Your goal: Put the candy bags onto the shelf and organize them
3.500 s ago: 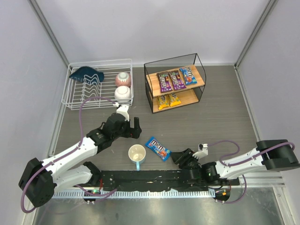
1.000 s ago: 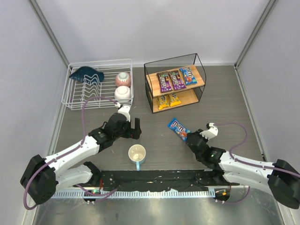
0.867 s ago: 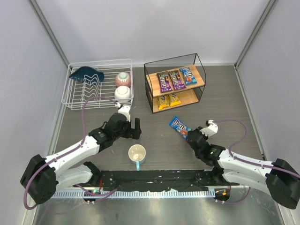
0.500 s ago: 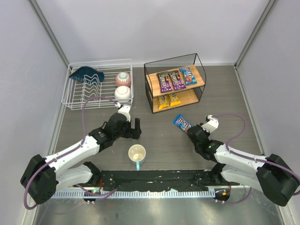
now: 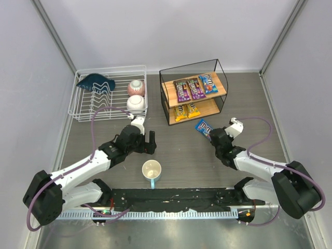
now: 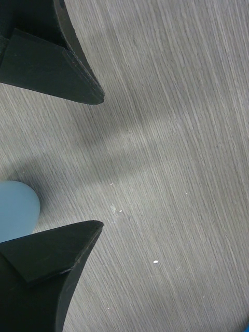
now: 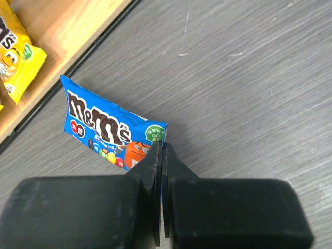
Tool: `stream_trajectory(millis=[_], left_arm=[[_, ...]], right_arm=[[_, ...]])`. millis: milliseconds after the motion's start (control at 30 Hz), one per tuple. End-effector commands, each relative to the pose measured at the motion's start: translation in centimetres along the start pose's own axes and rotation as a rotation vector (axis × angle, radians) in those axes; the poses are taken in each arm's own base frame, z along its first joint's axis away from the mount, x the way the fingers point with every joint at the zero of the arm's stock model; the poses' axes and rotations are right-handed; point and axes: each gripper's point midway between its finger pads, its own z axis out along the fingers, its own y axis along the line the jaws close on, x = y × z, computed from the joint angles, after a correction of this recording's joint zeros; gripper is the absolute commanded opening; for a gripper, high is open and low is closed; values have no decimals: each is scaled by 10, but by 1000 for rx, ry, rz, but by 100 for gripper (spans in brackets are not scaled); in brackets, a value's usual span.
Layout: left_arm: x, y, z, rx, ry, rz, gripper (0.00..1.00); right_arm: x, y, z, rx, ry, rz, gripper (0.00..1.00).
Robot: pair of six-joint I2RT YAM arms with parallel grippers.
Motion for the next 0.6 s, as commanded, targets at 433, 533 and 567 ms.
stream_trajectory(millis=[433, 533, 567], left_arm=[[-24, -8, 0, 16, -70, 6, 100], [-25, -8, 0, 17, -71, 7, 100], [-24, -8, 0, 15, -70, 6, 100]], right_arm=[[-67, 37, -11, -109, -150, -54, 1], [-72, 39, -13, -118, -162, -72, 1], [-74, 40, -14, -122, -168, -74, 1]])
